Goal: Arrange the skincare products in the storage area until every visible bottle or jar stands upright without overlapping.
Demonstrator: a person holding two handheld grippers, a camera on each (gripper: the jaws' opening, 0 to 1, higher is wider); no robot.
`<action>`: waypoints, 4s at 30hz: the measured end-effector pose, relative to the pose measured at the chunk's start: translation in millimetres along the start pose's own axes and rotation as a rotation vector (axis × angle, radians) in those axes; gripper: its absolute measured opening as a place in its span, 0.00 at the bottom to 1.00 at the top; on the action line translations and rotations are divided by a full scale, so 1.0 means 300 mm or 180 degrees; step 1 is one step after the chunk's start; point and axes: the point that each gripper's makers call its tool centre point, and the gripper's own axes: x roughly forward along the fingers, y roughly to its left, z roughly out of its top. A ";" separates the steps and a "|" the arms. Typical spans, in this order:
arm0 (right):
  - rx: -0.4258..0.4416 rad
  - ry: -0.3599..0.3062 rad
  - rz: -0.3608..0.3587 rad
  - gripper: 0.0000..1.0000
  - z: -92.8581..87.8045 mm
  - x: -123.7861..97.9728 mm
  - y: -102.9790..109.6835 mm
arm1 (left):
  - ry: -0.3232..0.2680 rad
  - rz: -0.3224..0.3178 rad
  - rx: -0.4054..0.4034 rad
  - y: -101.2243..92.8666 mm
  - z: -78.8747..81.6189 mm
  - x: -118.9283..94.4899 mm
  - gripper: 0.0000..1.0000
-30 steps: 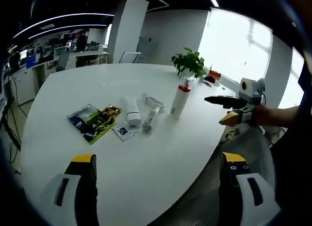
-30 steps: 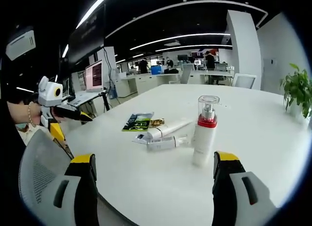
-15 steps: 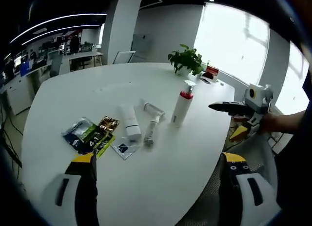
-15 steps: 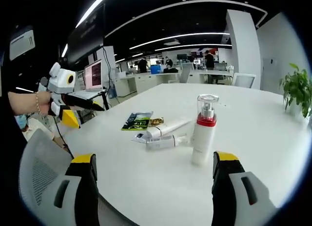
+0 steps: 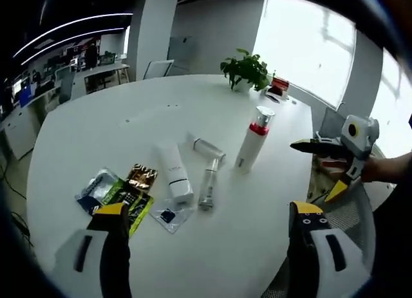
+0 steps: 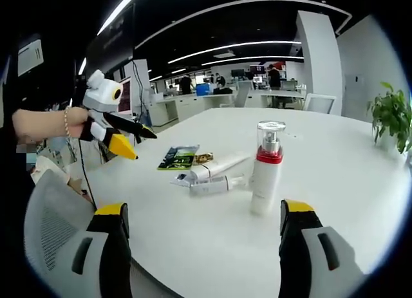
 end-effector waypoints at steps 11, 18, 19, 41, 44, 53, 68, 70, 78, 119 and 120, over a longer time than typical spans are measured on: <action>-0.0031 0.0052 -0.0064 0.96 -0.009 0.000 -0.012 | 0.0140 -0.0026 -0.0013 0.059 0.047 0.123 0.92; 0.0021 0.0039 -0.0124 0.95 -0.009 -0.002 -0.028 | 0.0260 -0.0046 0.0026 0.094 0.072 0.219 0.86; 0.0030 0.0041 -0.0127 0.95 -0.011 -0.002 -0.029 | 0.0286 -0.0051 0.0033 0.100 0.074 0.232 0.86; 0.0129 0.0075 -0.0239 0.95 -0.022 -0.003 -0.055 | 0.0889 0.0289 0.0003 0.212 0.084 0.510 0.72; 0.0127 0.0094 -0.0244 0.95 -0.028 -0.001 -0.060 | 0.0986 0.0260 0.0023 0.228 0.078 0.550 0.57; 0.0172 0.0097 -0.0278 0.94 -0.030 -0.005 -0.066 | 0.1333 0.0495 0.0138 0.269 0.063 0.610 0.60; 0.0223 0.0088 -0.0295 0.93 -0.031 -0.008 -0.070 | 0.1575 0.0621 0.0242 0.283 0.041 0.641 0.50; 0.0225 0.0098 -0.0295 0.93 -0.032 -0.008 -0.070 | 0.1571 0.0608 0.0242 0.282 0.045 0.645 0.49; 0.0240 0.0092 -0.0301 0.92 -0.032 -0.008 -0.073 | 0.1561 0.0598 0.0263 0.290 0.054 0.652 0.35; 0.0083 0.0090 -0.0153 0.88 -0.023 -0.001 -0.034 | 0.0567 0.0427 -0.0081 0.214 0.218 0.430 0.27; 0.0071 0.0087 -0.0139 0.88 -0.021 -0.001 -0.030 | 0.0538 0.0419 -0.0088 0.201 0.220 0.414 0.27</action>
